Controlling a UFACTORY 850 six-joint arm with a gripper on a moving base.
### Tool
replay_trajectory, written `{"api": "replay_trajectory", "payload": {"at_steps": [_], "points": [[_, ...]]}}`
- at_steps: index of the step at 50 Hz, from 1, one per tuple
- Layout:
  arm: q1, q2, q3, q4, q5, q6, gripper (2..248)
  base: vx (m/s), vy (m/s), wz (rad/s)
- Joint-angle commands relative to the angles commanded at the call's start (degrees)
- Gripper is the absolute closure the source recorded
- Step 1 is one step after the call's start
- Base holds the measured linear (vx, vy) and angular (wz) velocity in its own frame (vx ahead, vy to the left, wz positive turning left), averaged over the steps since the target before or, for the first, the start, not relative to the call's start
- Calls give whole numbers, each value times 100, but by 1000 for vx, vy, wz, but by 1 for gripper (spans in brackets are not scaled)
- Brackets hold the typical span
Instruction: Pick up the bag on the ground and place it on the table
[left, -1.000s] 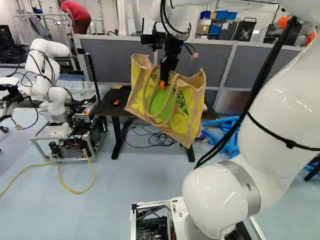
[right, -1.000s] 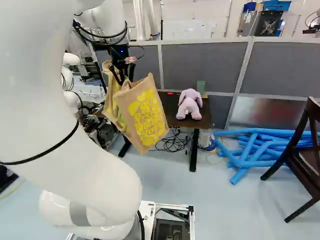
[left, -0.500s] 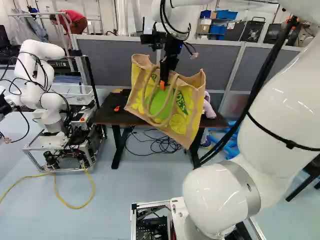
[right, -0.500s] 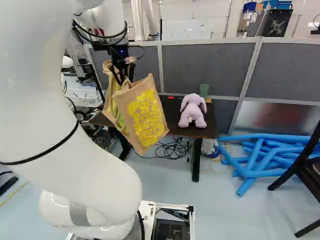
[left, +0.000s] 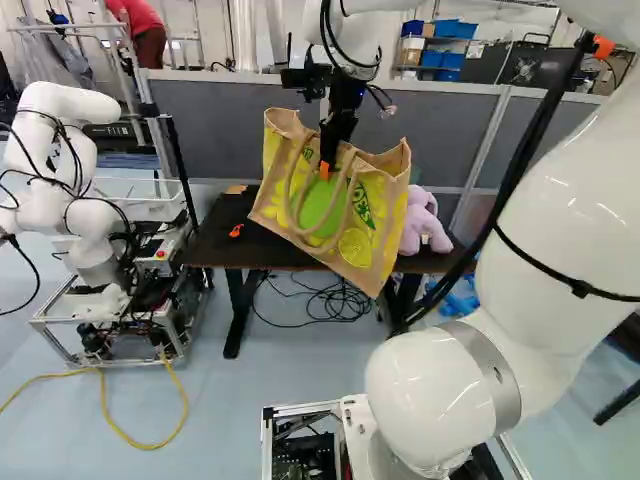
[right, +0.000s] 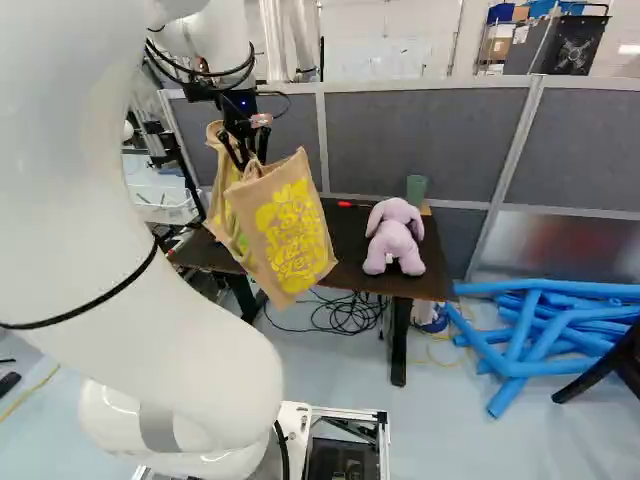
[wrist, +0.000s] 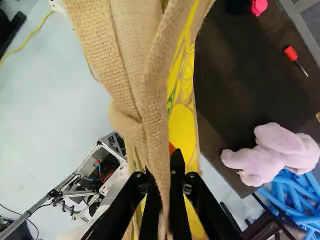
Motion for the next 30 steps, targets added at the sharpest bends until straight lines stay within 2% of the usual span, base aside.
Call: {"api": "replay_trajectory", "payload": {"at_steps": [30], "points": [[0, 0, 0, 0, 0, 0, 228, 128, 2, -3]]}}
